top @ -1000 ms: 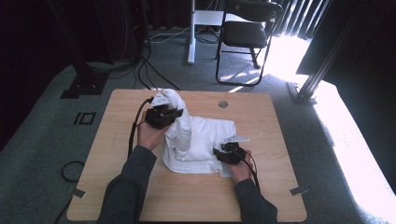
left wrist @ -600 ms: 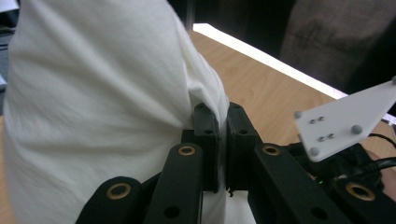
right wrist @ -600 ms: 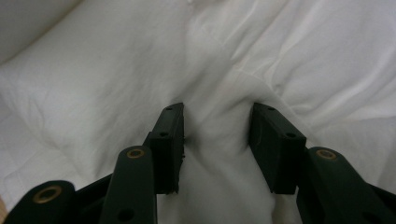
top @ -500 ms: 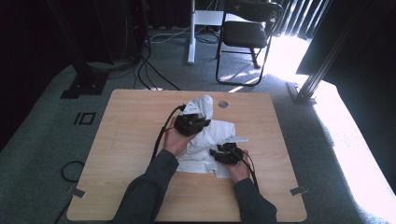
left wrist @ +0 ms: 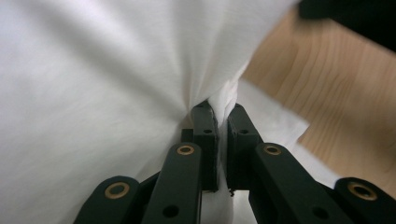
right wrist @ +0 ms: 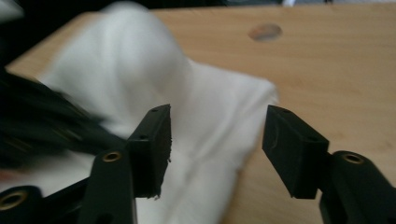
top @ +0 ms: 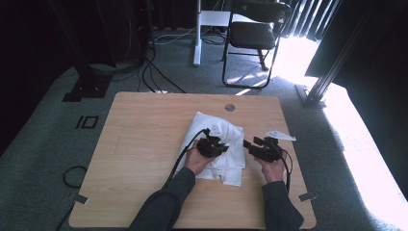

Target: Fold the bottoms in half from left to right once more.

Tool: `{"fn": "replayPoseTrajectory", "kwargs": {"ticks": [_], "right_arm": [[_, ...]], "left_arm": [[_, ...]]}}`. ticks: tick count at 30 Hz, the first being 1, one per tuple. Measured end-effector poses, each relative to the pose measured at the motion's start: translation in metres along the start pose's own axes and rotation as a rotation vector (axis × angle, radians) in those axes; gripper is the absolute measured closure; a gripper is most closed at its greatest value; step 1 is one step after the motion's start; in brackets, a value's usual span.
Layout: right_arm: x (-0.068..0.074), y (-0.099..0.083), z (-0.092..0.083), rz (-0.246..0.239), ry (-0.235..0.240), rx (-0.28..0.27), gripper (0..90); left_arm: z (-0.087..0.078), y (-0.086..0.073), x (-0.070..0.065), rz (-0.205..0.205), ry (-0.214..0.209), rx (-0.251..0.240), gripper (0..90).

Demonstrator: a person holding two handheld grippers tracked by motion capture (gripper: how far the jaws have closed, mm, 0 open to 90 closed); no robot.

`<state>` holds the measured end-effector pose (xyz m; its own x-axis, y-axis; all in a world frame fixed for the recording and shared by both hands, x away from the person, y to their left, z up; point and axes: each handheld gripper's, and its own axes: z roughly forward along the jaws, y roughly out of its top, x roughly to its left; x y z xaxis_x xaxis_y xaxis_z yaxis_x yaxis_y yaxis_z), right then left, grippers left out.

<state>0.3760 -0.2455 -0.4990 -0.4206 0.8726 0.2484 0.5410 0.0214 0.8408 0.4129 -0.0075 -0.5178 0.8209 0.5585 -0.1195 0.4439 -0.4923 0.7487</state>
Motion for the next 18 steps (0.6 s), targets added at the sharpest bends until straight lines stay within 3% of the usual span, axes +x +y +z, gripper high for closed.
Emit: {"fn": "replayPoseTrajectory", "kwargs": {"ticks": [2, 3, 5, 9, 10, 11, 12, 13, 14, 15, 16, 18], "right_arm": [[0.003, 0.004, -0.001, -0.002, 0.019, -0.013, 41.0], [0.01, 0.011, -0.002, -0.009, 0.054, -0.033, 34.9], [0.015, 0.016, 0.001, 0.008, 0.095, -0.052, 31.6], [0.027, 0.022, 0.016, 0.007, 0.108, -0.029, 30.4], [0.028, 0.022, 0.022, 0.008, 0.094, 0.006, 36.5], [0.028, 0.022, 0.022, 0.008, 0.094, 0.006, 36.5], [0.027, 0.018, 0.036, 0.001, 0.047, 0.054, 56.3], [0.024, 0.017, 0.04, 0.019, 0.058, 0.065, 66.9], [0.024, 0.017, 0.04, 0.019, 0.058, 0.065, 66.9], [0.021, 0.015, 0.044, 0.034, 0.052, 0.074, 75.4], [0.02, 0.015, 0.048, 0.017, 0.041, 0.083, 80.9], [0.021, 0.015, 0.052, -0.024, 0.003, 0.098, 82.8]], "left_arm": [[0.0, 0.0, 0.0, 0.0, 0.0, 0.0, 86.3], [0.002, -0.002, 0.0, 0.001, 0.003, -0.005, 86.2], [0.0, -0.001, -0.001, 0.001, 0.006, -0.006, 86.0], [-0.001, -0.001, -0.002, 0.006, 0.012, -0.005, 85.6], [-0.002, -0.001, -0.003, 0.008, 0.011, -0.006, 85.2], [-0.002, -0.001, -0.003, 0.008, 0.011, -0.006, 84.3], [-0.005, 0.0, -0.005, 0.024, 0.005, -0.004, 82.9], [-0.008, 0.001, -0.006, 0.03, 0.002, -0.008, 81.6], [-0.008, 0.001, -0.006, 0.03, 0.002, -0.008, 78.9], [-0.015, 0.002, -0.008, 0.033, -0.019, -0.028, 78.9], [-0.019, 0.002, -0.009, 0.044, -0.021, -0.038, 72.2], [-0.039, 0.009, -0.013, 0.068, -0.034, -0.101, 67.6]]}}
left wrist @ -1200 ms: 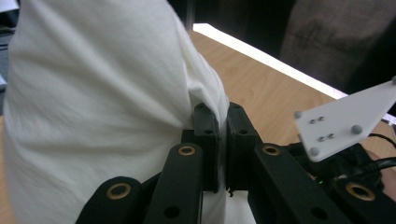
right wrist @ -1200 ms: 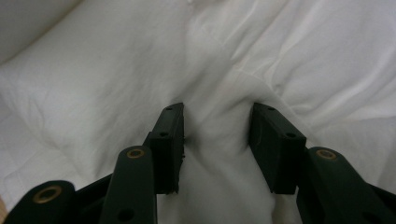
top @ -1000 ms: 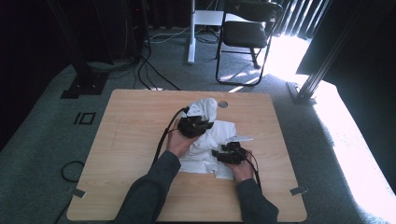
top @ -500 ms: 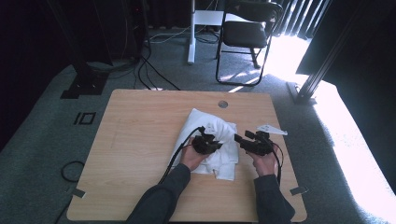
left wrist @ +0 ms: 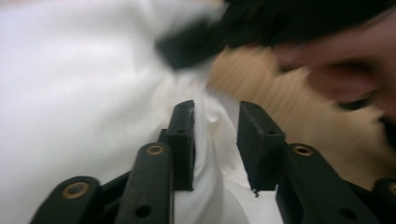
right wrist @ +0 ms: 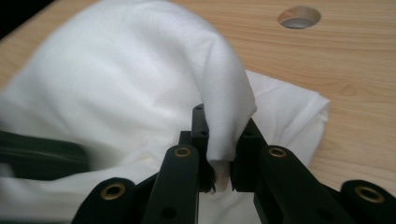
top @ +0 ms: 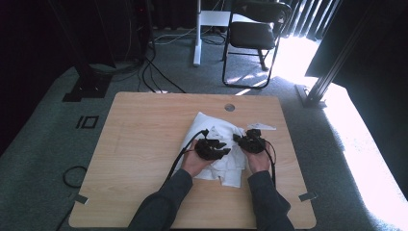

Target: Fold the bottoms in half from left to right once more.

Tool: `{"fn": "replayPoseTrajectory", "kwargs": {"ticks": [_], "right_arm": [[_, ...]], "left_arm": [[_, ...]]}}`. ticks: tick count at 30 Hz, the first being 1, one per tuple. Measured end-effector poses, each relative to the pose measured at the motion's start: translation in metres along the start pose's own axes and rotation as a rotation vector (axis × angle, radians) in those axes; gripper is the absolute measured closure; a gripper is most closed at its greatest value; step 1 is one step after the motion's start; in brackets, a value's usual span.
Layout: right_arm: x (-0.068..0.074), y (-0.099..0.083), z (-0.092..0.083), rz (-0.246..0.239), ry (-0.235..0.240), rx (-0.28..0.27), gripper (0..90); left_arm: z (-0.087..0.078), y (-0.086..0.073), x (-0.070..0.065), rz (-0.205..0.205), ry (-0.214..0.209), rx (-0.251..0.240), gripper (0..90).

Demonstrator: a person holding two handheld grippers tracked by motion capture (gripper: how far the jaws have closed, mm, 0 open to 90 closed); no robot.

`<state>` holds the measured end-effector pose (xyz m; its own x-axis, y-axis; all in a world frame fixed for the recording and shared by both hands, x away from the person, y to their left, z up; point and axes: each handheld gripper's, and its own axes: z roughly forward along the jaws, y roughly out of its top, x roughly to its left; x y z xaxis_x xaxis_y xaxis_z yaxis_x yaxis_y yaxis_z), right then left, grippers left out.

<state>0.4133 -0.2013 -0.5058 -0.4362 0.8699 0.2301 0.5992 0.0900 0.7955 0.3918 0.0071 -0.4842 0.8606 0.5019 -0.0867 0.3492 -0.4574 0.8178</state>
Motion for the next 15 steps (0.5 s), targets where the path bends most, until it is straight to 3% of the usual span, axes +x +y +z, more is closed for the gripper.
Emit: {"fn": "replayPoseTrajectory", "kwargs": {"ticks": [1, 3, 4, 6, 8, 9, 11, 15], "right_arm": [[0.0, 0.0, 0.0, 0.0, 0.0, 0.0, 82.8], [-0.004, 0.001, 0.005, 0.001, -0.018, 0.015, 81.6], [-0.007, 0.002, 0.007, 0.005, -0.018, 0.018, 81.1], [-0.011, 0.002, 0.009, 0.018, -0.017, 0.023, 80.2], [-0.012, 0.002, 0.009, 0.018, -0.018, 0.024, 80.0], [-0.015, 0.004, 0.01, 0.018, -0.024, 0.027, 79.6], [-0.017, 0.007, 0.013, 0.013, -0.03, 0.026, 79.6], [-0.02, 0.014, 0.016, 0.012, -0.048, 0.025, 79.6]], "left_arm": [[0.0, 0.0, 0.0, 0.0, 0.0, 0.0, 65.6], [-0.032, 0.012, 0.001, 0.008, 0.001, -0.116, 63.4], [-0.042, 0.015, 0.005, 0.012, 0.017, -0.139, 62.4], [-0.056, 0.019, 0.015, 0.002, 0.086, -0.152, 62.3], [-0.056, 0.019, 0.015, 0.002, 0.086, -0.152, 62.4], [-0.063, 0.016, 0.039, -0.048, 0.189, -0.114, 62.7], [-0.058, 0.01, 0.053, -0.084, 0.221, -0.073, 62.9], [-0.038, -0.004, 0.064, -0.114, 0.224, 0.014, 62.9]]}}
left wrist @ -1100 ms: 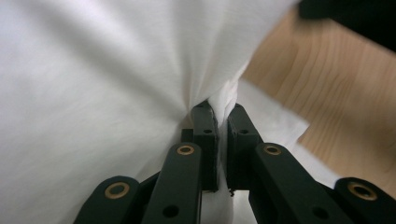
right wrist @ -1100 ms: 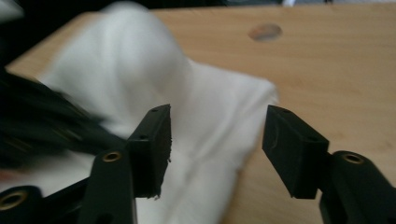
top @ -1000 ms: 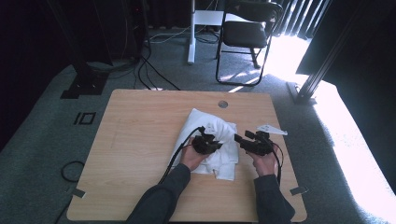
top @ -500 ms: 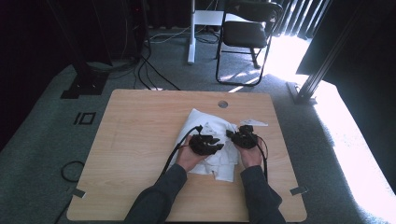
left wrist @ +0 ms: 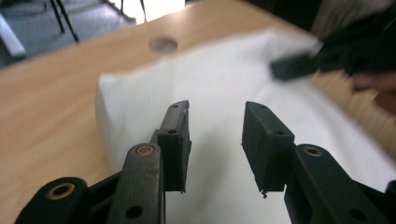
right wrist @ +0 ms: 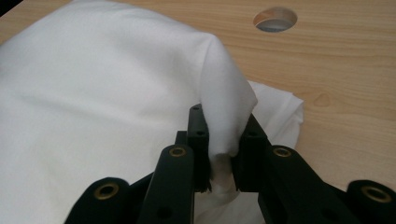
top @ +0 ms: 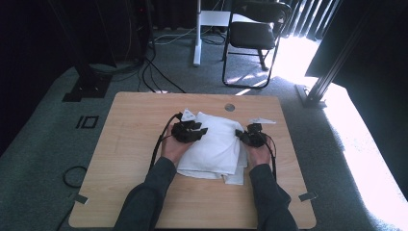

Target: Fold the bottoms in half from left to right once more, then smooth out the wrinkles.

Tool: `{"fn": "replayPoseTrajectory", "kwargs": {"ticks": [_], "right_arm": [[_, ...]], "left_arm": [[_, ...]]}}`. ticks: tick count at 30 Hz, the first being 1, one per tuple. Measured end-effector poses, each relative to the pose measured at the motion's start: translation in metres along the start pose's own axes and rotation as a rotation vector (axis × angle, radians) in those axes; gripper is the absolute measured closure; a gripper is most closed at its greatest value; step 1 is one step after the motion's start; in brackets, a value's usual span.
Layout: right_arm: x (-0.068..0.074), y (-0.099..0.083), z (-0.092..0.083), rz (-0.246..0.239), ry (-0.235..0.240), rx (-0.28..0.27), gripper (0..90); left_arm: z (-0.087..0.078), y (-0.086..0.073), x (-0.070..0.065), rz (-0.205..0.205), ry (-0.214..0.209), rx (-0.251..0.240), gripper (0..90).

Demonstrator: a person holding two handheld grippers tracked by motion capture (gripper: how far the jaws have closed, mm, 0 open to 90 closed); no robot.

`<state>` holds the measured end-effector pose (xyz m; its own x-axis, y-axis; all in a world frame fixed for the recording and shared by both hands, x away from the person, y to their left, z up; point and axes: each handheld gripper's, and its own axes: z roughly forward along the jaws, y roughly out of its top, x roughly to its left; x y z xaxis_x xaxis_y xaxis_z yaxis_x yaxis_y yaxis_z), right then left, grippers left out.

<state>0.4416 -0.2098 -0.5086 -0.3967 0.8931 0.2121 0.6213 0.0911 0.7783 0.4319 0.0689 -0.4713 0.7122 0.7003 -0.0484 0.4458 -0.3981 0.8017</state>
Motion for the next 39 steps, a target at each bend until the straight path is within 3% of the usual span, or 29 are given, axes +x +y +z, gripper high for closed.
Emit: {"fn": "replayPoseTrajectory", "kwargs": {"ticks": [2, 5, 9, 11, 13, 17, 18, 19, 21, 22, 26, 29, 30, 32, 39], "right_arm": [[0.0, 0.002, -0.001, -0.003, -0.005, 0.001, 76.0], [0.002, 0.002, -0.006, -0.02, -0.035, 0.005, 54.4], [0.001, 0.003, -0.022, -0.032, -0.096, -0.033, 39.3], [0.001, 0.004, -0.028, -0.033, -0.107, -0.048, 39.3], [0.006, 0.006, -0.044, -0.035, -0.108, -0.122, 31.9], [0.02, 0.006, -0.053, -0.09, -0.057, -0.182, 32.4], [0.032, 0.006, -0.051, -0.141, 0.011, -0.185, 32.8], [0.038, 0.007, -0.047, -0.161, 0.039, -0.173, 32.8], [0.043, 0.007, -0.041, -0.188, 0.041, -0.162, 32.8], [0.048, 0.007, -0.026, -0.227, 0.031, -0.124, 32.8], [0.044, -0.003, 0.005, -0.223, -0.012, -0.031, 35.8], [0.041, -0.006, 0.011, -0.23, -0.027, -0.021, 37.2], [0.033, -0.015, 0.024, -0.197, -0.061, 0.02, 39.2], [0.028, -0.019, 0.031, -0.172, -0.052, 0.04, 39.3], [0.019, -0.025, 0.037, -0.151, -0.027, 0.066, 39.3]], "left_arm": [[0.009, -0.006, -0.003, 0.004, -0.011, 0.018, 62.9], [0.018, -0.011, -0.008, 0.005, -0.007, 0.028, 61.9], [0.024, -0.013, -0.012, 0.008, 0.0, 0.041, 61.7], [0.024, -0.013, -0.012, 0.008, 0.0, 0.041, 61.7], [0.026, -0.015, -0.011, -0.014, -0.008, 0.042, 61.7], [0.028, -0.016, -0.012, -0.031, -0.006, 0.042, 61.7], [0.03, -0.017, -0.012, -0.042, -0.012, 0.046, 61.7], [0.03, -0.017, -0.012, -0.042, -0.012, 0.046, 61.6], [0.033, -0.018, -0.013, -0.051, -0.012, 0.051, 61.0], [0.035, -0.019, -0.015, -0.057, -0.007, 0.05, 60.9], [0.038, -0.023, -0.015, -0.089, -0.007, 0.041, 59.9], [0.039, -0.024, -0.015, -0.095, -0.01, 0.038, 60.0], [0.043, -0.028, -0.019, -0.089, 0.005, 0.031, 60.0], [0.046, -0.031, -0.022, -0.077, 0.025, 0.027, 60.1], [0.051, -0.033, -0.024, -0.101, 0.043, 0.029, 61.4]]}}
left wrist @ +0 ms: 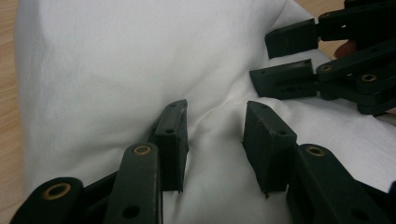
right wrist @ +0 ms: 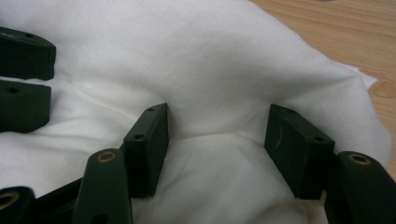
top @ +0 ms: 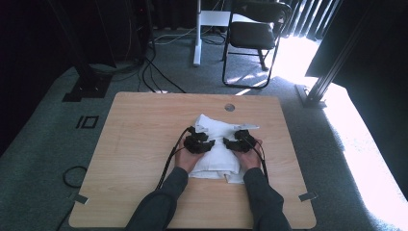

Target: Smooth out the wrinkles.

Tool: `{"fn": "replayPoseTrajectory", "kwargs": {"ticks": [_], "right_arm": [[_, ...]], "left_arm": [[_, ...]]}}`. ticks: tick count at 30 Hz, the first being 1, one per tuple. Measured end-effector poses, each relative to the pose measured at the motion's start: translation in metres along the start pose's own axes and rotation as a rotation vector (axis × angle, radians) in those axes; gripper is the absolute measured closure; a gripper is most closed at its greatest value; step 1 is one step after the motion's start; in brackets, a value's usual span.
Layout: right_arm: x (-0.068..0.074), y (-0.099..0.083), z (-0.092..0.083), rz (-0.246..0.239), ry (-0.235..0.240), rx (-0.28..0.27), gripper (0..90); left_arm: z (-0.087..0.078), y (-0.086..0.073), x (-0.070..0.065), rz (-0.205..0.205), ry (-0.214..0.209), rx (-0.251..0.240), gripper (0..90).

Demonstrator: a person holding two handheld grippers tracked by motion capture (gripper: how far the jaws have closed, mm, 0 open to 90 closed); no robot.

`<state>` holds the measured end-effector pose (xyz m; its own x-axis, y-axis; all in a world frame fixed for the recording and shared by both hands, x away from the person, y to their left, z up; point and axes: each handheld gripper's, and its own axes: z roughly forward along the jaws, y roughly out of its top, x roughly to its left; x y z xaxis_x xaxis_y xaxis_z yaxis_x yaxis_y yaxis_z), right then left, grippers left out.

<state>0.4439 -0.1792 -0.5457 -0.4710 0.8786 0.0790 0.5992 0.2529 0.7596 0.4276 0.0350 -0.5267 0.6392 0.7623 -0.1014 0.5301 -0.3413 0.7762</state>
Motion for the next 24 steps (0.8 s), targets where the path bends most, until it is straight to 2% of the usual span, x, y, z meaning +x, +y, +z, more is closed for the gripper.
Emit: {"fn": "replayPoseTrajectory", "kwargs": {"ticks": [4, 7, 10, 11, 13, 15, 16, 17, 19, 21, 24], "right_arm": [[-0.002, -0.009, -0.01, -0.039, -0.004, 0.004, 38.3], [-0.008, -0.02, -0.021, -0.017, -0.003, 0.017, 36.9], [-0.01, -0.026, -0.027, -0.017, 0.007, 0.04, 36.9], [-0.009, -0.027, -0.037, -0.031, -0.016, 0.05, 33.5], [-0.003, -0.023, -0.051, -0.047, -0.046, -0.005, 29.5], [0.007, -0.019, -0.065, -0.063, -0.007, -0.094, 28.3], [0.014, -0.018, -0.069, -0.092, 0.025, -0.117, 26.7], [0.022, -0.017, -0.07, -0.129, 0.052, -0.116, 24.1], [0.033, -0.02, -0.064, -0.196, 0.072, -0.07, 23.5], [0.035, -0.027, -0.051, -0.226, 0.027, 0.004, 23.3], [0.021, -0.035, -0.045, -0.142, 0.063, 0.019, 23.4]], "left_arm": [[0.0, -0.001, -0.001, 0.01, -0.004, -0.001, 61.5], [-0.001, -0.002, -0.002, 0.008, 0.002, -0.009, 61.4], [-0.001, -0.002, -0.005, 0.009, 0.009, -0.012, 61.0], [-0.002, -0.002, -0.006, 0.008, 0.014, -0.013, 61.0], [-0.001, -0.002, -0.008, 0.0, 0.026, -0.016, 60.9], [-0.001, -0.002, -0.01, -0.005, 0.041, -0.016, 60.9], [0.0, -0.002, -0.011, -0.009, 0.048, -0.016, 60.9], [0.0, -0.001, -0.013, -0.011, 0.054, -0.018, 60.9], [0.0, -0.001, -0.014, -0.007, 0.057, -0.019, 60.5], [-0.001, -0.001, -0.012, -0.014, 0.037, -0.023, 59.1], [-0.004, -0.001, -0.008, -0.016, -0.001, -0.035, 57.7]]}}
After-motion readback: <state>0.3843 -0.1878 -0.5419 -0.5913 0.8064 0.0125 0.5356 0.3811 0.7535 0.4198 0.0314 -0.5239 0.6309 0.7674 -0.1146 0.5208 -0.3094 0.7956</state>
